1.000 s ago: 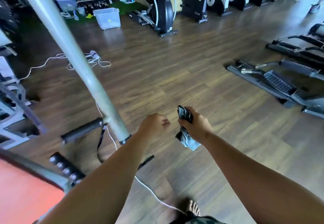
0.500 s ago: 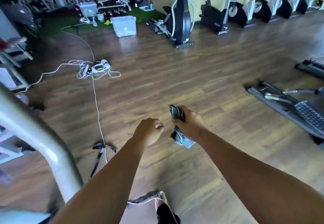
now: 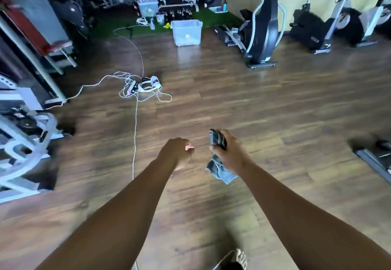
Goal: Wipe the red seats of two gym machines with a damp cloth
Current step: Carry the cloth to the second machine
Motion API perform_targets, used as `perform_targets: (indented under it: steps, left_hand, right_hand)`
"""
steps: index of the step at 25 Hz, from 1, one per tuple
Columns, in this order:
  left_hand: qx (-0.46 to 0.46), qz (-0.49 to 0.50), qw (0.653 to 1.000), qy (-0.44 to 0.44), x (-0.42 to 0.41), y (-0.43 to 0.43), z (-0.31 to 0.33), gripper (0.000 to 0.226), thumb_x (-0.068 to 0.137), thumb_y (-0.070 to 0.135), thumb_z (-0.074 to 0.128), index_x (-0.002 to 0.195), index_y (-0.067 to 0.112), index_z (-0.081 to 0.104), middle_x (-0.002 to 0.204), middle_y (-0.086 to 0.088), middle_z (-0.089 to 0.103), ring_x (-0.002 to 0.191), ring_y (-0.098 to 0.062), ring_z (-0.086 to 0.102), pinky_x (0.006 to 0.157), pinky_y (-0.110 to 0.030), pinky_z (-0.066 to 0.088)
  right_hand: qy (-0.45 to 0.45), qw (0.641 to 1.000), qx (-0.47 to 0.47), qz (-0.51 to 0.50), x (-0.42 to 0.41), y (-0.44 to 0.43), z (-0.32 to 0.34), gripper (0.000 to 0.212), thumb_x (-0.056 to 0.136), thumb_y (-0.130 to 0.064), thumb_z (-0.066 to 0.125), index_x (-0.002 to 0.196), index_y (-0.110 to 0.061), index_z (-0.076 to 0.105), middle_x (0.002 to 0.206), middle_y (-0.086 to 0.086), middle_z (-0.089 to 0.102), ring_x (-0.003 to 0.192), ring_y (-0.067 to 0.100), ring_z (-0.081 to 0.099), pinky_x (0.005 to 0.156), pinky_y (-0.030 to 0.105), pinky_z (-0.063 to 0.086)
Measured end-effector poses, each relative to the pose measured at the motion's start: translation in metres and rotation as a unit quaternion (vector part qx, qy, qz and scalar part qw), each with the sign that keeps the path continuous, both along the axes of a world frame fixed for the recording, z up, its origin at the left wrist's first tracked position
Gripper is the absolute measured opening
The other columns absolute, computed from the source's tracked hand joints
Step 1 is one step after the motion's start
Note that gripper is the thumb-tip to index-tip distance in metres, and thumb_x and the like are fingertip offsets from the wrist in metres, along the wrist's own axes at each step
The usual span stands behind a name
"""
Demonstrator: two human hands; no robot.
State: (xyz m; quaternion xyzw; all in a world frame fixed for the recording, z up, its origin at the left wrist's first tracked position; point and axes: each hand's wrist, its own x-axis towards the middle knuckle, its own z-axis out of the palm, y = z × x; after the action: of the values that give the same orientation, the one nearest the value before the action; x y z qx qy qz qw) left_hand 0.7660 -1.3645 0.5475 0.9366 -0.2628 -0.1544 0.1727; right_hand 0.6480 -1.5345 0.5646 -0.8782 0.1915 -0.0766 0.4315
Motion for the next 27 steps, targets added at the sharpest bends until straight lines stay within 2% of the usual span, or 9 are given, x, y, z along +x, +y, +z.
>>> perform_targets:
  steps: [3,5,7,11,15,18,20,24,27]
  left_hand:
    - [-0.024,0.038,0.999,0.002,0.057,-0.037,-0.001,0.027,0.098,0.034,0.059,0.117,0.025,0.075,0.126,-0.007,0.072,0.119,-0.03,0.065,0.094,-0.03,0.049]
    - [-0.03,0.063,0.998,0.003,0.084,-0.055,0.001,0.022,0.098,0.034,0.06,0.112,0.027,0.077,0.121,-0.005,0.074,0.116,-0.028,0.066,0.089,-0.028,0.047]
    - [-0.033,0.085,0.996,0.001,0.114,-0.07,0.0,0.022,0.097,0.034,0.06,0.111,0.028,0.077,0.124,-0.005,0.073,0.119,-0.029,0.064,0.093,-0.03,0.048]
    - [-0.011,0.101,0.995,0.001,0.187,-0.083,-0.001,0.026,0.1,0.037,0.055,0.116,0.031,0.074,0.13,-0.006,0.069,0.124,-0.031,0.059,0.1,-0.034,0.049]
    - [-0.011,0.113,0.993,0.015,0.28,-0.07,-0.013,0.029,0.1,0.037,0.053,0.12,0.028,0.072,0.133,-0.007,0.065,0.129,-0.032,0.054,0.104,-0.033,0.044]
    - [-0.025,0.131,0.991,0.029,0.378,-0.041,-0.025,0.027,0.1,0.036,0.054,0.117,0.028,0.073,0.133,-0.005,0.063,0.131,-0.029,0.051,0.106,-0.033,0.043]
    - [-0.024,0.135,0.99,0.031,0.446,-0.018,-0.023,0.026,0.099,0.037,0.055,0.115,0.03,0.073,0.132,-0.002,0.065,0.129,-0.026,0.053,0.105,-0.032,0.044]
    - [-0.008,0.147,0.989,0.025,0.561,0.026,-0.009,0.024,0.098,0.038,0.056,0.109,0.029,0.075,0.123,-0.001,0.072,0.119,-0.025,0.064,0.102,-0.034,0.051]
    - [0.006,0.149,0.989,0.02,0.63,0.047,-0.002,0.026,0.099,0.035,0.056,0.112,0.024,0.076,0.124,-0.001,0.074,0.119,-0.024,0.064,0.1,-0.031,0.05]
  right_hand:
    - [0.0,1.0,-0.011,0.028,0.071,-0.047,-0.011,0.046,0.087,-0.031,0.071,0.131,-0.028,0.057,0.107,0.001,0.072,0.099,0.024,0.067,0.078,0.028,0.043]
    - [0.001,0.998,-0.022,0.052,0.109,-0.071,-0.016,0.045,0.086,-0.032,0.071,0.129,-0.027,0.057,0.107,0.001,0.073,0.099,0.025,0.068,0.081,0.032,0.049]
    - [0.008,0.997,-0.022,0.072,0.148,-0.09,-0.018,0.047,0.085,-0.035,0.07,0.129,-0.028,0.057,0.109,0.001,0.074,0.101,0.025,0.068,0.087,0.034,0.052]
    - [0.015,0.994,-0.025,0.107,0.232,-0.1,-0.02,0.05,0.08,-0.047,0.066,0.128,-0.032,0.056,0.109,-0.002,0.072,0.098,0.022,0.068,0.09,0.037,0.054]
    - [-0.009,0.991,-0.016,0.134,0.336,-0.088,-0.03,0.054,0.077,-0.049,0.063,0.126,-0.028,0.058,0.107,-0.003,0.072,0.096,0.02,0.068,0.091,0.038,0.054]
    - [-0.006,0.99,-0.022,0.139,0.436,-0.063,-0.033,0.045,0.084,-0.036,0.071,0.126,-0.024,0.06,0.106,-0.001,0.072,0.093,0.019,0.066,0.08,0.029,0.047]
    - [-0.006,0.991,-0.02,0.136,0.501,-0.046,-0.031,0.043,0.087,-0.029,0.073,0.127,-0.023,0.061,0.106,-0.002,0.072,0.093,0.018,0.065,0.077,0.024,0.041]
    - [-0.019,0.989,-0.014,0.148,0.617,-0.009,-0.021,0.047,0.088,-0.027,0.073,0.133,-0.024,0.059,0.112,-0.006,0.071,0.098,0.013,0.064,0.08,0.02,0.039]
    - [-0.005,0.987,-0.013,0.161,0.695,0.009,-0.02,0.046,0.088,-0.029,0.073,0.131,-0.023,0.059,0.11,-0.003,0.072,0.098,0.018,0.065,0.081,0.024,0.042]
